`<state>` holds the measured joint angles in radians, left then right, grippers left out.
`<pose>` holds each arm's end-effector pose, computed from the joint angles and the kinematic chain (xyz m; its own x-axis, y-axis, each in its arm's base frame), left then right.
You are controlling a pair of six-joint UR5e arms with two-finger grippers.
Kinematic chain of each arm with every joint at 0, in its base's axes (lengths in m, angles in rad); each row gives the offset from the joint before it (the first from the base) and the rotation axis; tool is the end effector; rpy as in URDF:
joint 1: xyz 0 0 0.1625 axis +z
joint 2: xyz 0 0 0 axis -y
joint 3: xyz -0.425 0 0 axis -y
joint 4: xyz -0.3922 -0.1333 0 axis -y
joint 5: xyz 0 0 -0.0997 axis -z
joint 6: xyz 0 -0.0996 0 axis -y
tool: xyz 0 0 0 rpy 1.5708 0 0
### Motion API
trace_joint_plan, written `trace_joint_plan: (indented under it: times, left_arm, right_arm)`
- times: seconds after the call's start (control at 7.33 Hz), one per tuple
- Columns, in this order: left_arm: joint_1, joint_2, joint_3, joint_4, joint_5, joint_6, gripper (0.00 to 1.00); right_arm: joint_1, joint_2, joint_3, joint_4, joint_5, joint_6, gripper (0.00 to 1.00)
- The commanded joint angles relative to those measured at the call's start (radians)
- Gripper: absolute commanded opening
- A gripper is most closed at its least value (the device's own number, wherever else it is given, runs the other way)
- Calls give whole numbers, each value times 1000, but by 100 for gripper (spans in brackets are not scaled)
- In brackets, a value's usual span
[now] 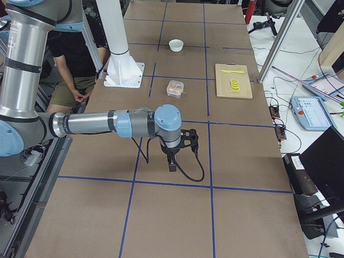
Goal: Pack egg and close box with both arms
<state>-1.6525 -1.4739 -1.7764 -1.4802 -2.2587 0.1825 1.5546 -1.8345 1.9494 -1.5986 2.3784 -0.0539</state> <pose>-0.1065 -0.4426 0.6181 0.7729 0.1301 -0.6210 -0.0597 0.9893 0.1330 0.0551 -0.3851 0.5878 0.6883 -0.1276 0.7142 0.0533 0.9906 0.1256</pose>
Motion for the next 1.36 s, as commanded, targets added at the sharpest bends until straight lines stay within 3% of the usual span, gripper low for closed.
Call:
trace_joint_plan:
  times: [0.0,0.68,0.95,1.23]
  left_arm:
    - [0,11,-6,31,-1,-1,100]
    - [36,23,11,20,-28,98,100]
    - [36,27,46,-93,-19,100,100]
    - [80,17,66,-121,-18,98,100]
  right_arm:
    - [-1,0,-15,5,1,-1,100]
    - [-1,-12,-9,9,12,0,100]
    - [-1,-14,-9,11,12,0,100]
    - [-1,-14,-9,12,15,2,100]
